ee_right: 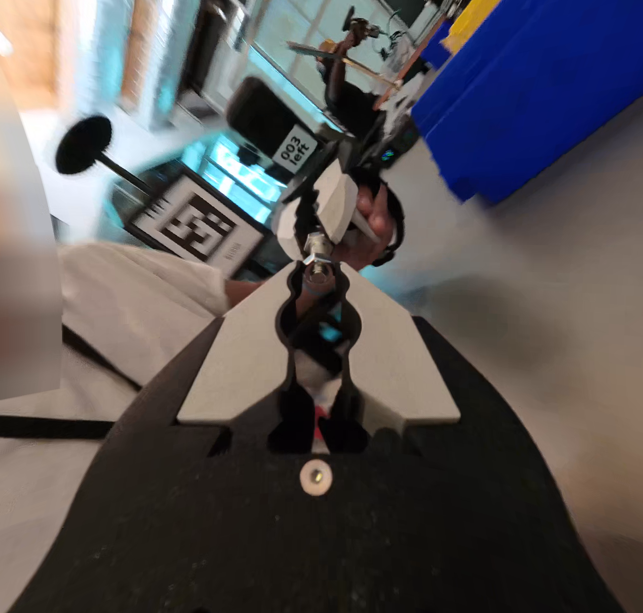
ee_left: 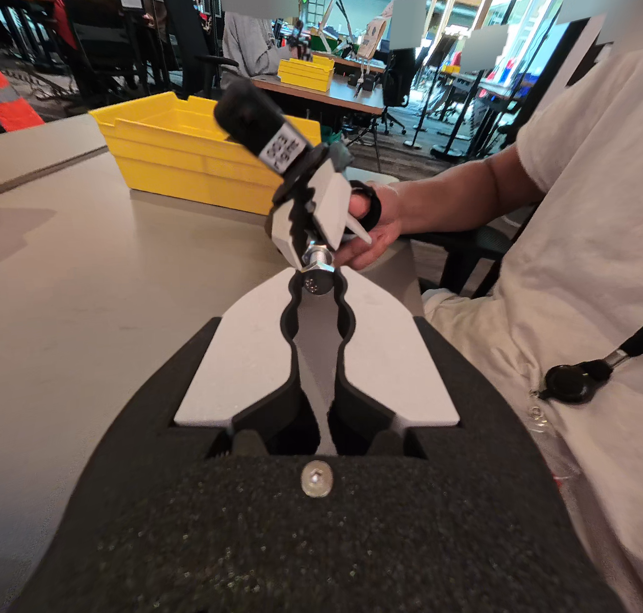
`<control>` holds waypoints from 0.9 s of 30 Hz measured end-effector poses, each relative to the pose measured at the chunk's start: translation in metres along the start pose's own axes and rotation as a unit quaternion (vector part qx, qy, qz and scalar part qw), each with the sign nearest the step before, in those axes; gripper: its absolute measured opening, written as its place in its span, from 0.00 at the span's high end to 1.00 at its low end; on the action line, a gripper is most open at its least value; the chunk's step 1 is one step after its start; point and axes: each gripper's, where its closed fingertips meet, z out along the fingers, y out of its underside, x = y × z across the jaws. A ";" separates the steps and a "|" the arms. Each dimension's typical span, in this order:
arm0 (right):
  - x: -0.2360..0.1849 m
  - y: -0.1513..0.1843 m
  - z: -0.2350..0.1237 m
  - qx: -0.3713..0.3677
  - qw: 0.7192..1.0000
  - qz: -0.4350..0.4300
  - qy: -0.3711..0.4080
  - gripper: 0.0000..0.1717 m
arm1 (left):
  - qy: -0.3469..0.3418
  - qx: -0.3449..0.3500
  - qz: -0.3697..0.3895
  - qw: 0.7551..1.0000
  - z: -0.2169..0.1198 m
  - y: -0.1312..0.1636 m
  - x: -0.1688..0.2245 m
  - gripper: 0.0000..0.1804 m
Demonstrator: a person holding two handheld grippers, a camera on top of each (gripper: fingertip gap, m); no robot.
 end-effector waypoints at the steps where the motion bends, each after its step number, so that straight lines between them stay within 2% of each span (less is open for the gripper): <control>1: -0.001 0.000 0.000 -0.012 0.997 -0.072 0.030 0.90 | 0.010 0.005 -0.017 1.000 0.000 -0.001 0.000 0.91; 3: -0.005 -0.001 -0.001 -0.032 0.966 -0.239 0.095 0.90 | 0.029 0.018 -0.043 0.999 0.000 -0.003 0.003 0.91; 6: -0.008 0.001 -0.004 -0.064 0.876 -0.446 0.175 0.89 | 0.043 0.028 -0.057 0.997 0.003 -0.006 0.006 0.91; 8: -0.009 0.002 -0.007 -0.077 0.791 -0.567 0.219 0.90 | 0.047 0.031 -0.059 0.997 0.005 -0.006 0.008 0.91; 9: -0.008 0.004 -0.008 -0.088 0.737 -0.625 0.242 0.90 | 0.047 0.028 -0.060 0.997 0.006 -0.005 0.009 0.91; 12: -0.005 0.007 -0.012 -0.122 0.548 -0.770 0.303 0.90 | 0.033 0.015 -0.055 0.998 0.010 -0.002 0.010 0.91; 13: -0.005 0.007 -0.013 -0.128 0.504 -0.795 0.312 0.90 | 0.031 0.011 -0.055 0.998 0.011 -0.001 0.010 0.91; 14: -0.006 0.006 -0.013 -0.129 0.476 -0.810 0.317 0.90 | 0.033 0.010 -0.058 0.998 0.011 -0.001 0.011 0.91; 15: -0.008 0.005 -0.014 -0.125 0.462 -0.817 0.322 0.90 | 0.037 0.014 -0.063 0.997 0.012 -0.002 0.011 0.91; 16: -0.009 0.004 -0.013 -0.112 0.466 -0.815 0.325 0.90 | 0.043 0.020 -0.071 0.996 0.011 -0.003 0.011 0.91; 18: -0.008 -0.001 -0.016 -0.089 0.520 -0.782 0.333 0.88 | 0.056 0.035 -0.087 0.994 0.009 -0.007 0.011 0.91; 20: -0.005 -0.007 -0.019 -0.062 0.614 -0.717 0.326 0.83 | 0.053 0.040 -0.094 0.993 0.006 -0.007 0.008 0.91; 22: -0.001 -0.014 -0.021 -0.034 0.732 -0.609 0.303 0.77 | 0.038 0.044 -0.103 0.993 0.003 -0.009 0.002 0.91; 24: 0.004 -0.015 -0.021 -0.019 0.847 -0.469 0.251 0.77 | 0.032 0.048 -0.113 0.992 0.000 -0.010 -0.002 0.91; 25: 0.007 -0.014 -0.020 -0.017 0.894 -0.389 0.222 0.77 | 0.030 0.050 -0.113 0.992 -0.001 -0.010 -0.003 0.91; 27: 0.014 -0.009 -0.017 -0.017 0.962 -0.224 0.157 0.77 | 0.025 0.051 -0.112 0.992 -0.002 -0.011 -0.005 0.91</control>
